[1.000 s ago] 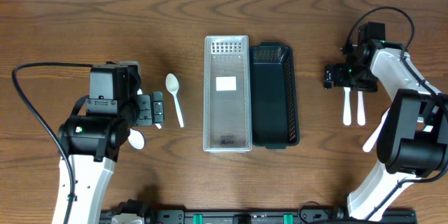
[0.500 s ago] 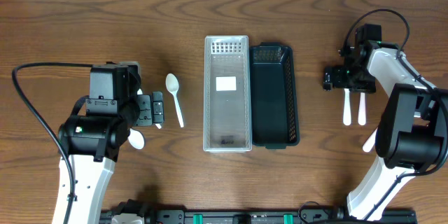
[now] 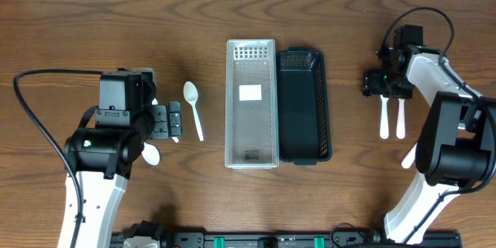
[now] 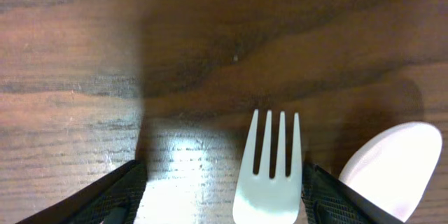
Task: Pack container
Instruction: 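Lower the right gripper and grasp the white fork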
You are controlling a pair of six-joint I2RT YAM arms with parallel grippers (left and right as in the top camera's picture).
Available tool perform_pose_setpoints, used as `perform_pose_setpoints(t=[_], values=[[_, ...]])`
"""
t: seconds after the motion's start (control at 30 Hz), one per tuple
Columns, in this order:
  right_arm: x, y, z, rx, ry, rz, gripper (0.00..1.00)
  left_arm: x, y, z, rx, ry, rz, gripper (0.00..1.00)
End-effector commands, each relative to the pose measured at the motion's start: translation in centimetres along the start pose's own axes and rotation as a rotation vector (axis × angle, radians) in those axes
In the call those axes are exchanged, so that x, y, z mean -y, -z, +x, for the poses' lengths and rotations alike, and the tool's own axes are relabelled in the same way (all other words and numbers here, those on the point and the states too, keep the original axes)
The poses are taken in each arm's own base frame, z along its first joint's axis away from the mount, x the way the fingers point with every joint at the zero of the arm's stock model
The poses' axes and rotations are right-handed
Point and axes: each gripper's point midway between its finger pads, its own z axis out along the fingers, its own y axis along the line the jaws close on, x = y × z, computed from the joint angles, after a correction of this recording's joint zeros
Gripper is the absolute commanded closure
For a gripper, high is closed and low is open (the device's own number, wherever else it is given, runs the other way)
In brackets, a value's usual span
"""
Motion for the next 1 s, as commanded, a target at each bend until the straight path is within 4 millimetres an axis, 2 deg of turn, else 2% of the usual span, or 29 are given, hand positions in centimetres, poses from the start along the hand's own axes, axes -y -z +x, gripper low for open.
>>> perform_pose_setpoints(t=[0.0,0.17,0.3,0.4,0.57,0.87,0.97], values=[[-1.08,-1.93,1.07,-0.047,0.004,-0.051,0.31,-0.33,0.40,-0.56,0.016,0.019,-0.013,0.02],[-1.07,-1.94,0.89,-0.040,0.005,-0.050,0.42,-0.33,0.40,-0.56,0.016,0.019,-0.013,0.02],[-1.07,-1.94,0.88,-0.039,0.005,-0.050,0.45,-0.33,0.40,-0.56,0.016,0.019,-0.013,0.02],[-1.07,-1.94,0.90,-0.040,0.005,-0.050,0.55,-0.33,0.40,-0.56,0.016,0.019,-0.013,0.02],[-1.07,-1.94,0.90,-0.040,0.005,-0.050,0.64,-0.33,0.40,-0.55,0.015,0.019,-0.013,0.02],[-1.07,-1.94,0.89,-0.040,0.005,-0.050,0.72,-0.33,0.40,-0.55,0.015,0.019,-0.013,0.02],[-1.07,-1.94,0.89,-0.040,0.005,-0.050,0.82,-0.33,0.40,-0.56,0.016,0.019,-0.013,0.02]])
